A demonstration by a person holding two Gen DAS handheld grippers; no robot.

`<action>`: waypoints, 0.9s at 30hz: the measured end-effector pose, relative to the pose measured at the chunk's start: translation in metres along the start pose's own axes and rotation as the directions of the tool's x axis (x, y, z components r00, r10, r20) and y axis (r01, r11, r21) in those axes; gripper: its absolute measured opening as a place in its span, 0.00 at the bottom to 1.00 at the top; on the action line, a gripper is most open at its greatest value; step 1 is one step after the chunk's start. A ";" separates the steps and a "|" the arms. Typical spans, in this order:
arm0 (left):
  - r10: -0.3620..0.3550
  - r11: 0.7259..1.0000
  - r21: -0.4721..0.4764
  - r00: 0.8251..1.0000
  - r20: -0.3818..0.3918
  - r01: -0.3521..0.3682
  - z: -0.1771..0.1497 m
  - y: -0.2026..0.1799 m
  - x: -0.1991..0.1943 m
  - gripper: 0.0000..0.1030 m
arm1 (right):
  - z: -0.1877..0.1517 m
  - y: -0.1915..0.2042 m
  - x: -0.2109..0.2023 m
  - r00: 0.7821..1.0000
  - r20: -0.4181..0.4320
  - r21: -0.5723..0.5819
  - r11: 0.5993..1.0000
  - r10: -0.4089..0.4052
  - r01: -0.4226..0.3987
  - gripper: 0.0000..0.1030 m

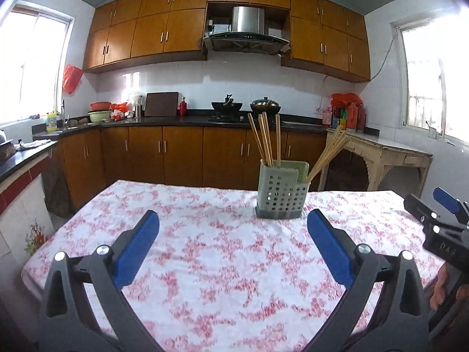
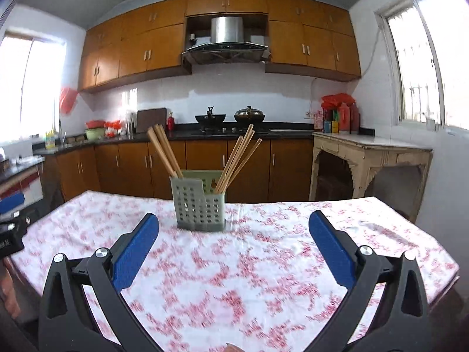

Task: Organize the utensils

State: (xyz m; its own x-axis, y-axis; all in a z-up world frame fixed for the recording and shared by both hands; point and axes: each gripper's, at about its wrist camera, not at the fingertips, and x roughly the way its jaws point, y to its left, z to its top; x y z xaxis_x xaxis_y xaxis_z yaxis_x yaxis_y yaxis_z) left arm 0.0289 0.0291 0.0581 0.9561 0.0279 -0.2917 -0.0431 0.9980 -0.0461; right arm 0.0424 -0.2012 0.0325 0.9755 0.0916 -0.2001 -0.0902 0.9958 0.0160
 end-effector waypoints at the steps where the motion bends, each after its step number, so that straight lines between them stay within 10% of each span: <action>1: -0.002 1.000 -0.002 1.000 0.001 0.002 -0.003 -0.001 -0.002 0.96 | -0.002 0.002 -0.003 1.000 0.005 -0.013 1.000 0.002 -0.002 0.98; 27: -0.031 0.999 0.031 1.000 -0.001 0.031 -0.028 -0.012 -0.012 0.96 | -0.033 0.010 -0.026 0.999 0.000 0.014 0.999 0.052 -0.052 0.98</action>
State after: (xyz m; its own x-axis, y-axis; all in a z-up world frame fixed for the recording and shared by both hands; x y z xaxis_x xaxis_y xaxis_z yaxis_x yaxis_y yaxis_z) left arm 0.0100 0.0153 0.0351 0.9568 -0.0031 -0.2906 -0.0046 0.9997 -0.0258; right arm 0.0093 -0.1939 0.0054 0.9694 0.1432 -0.1993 -0.1380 0.9896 0.0396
